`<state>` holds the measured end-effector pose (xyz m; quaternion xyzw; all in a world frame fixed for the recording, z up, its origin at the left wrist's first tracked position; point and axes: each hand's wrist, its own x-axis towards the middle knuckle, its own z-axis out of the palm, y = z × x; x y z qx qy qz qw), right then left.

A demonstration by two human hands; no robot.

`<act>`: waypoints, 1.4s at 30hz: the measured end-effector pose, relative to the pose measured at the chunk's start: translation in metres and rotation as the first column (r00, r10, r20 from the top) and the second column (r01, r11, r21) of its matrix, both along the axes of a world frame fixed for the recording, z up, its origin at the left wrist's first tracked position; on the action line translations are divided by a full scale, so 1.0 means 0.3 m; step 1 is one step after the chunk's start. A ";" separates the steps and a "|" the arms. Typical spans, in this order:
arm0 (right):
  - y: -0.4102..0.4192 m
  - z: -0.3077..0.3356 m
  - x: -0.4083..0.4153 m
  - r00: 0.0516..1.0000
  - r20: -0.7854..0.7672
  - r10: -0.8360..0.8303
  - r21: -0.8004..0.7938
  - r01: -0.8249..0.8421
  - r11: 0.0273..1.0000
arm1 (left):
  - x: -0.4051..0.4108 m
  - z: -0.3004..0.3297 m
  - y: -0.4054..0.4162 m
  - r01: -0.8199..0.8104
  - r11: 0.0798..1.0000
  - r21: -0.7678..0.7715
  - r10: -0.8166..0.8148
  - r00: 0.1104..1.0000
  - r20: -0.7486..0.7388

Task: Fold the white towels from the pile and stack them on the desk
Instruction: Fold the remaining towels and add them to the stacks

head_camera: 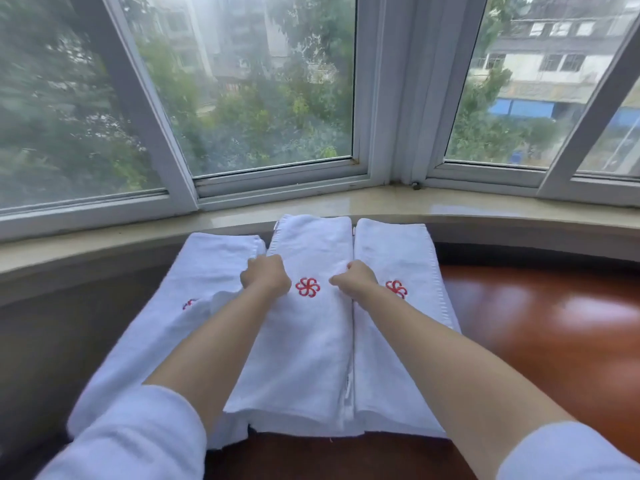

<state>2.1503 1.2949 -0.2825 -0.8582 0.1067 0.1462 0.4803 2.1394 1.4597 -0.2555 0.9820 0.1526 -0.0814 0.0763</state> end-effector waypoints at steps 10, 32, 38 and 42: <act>0.285 0.035 -0.144 0.965 0.253 -0.071 -0.369 0.164 0.915 | -0.215 -0.009 0.271 -0.105 0.993 0.057 0.113 0.979 -0.171; 0.669 0.044 -0.153 0.996 -0.066 0.065 0.068 -0.060 0.996 | -0.240 0.103 0.631 -0.206 0.655 -0.727 -0.421 0.699 -0.578; 0.698 0.044 -0.150 0.983 -0.119 0.138 -0.164 -0.157 0.974 | -0.219 0.070 0.622 -0.105 0.676 -0.730 -0.525 0.627 -0.576; 0.725 0.034 -0.109 0.980 -0.199 -0.014 0.060 0.026 0.998 | -0.145 0.024 0.666 -0.034 0.798 -0.602 -0.119 0.970 -0.213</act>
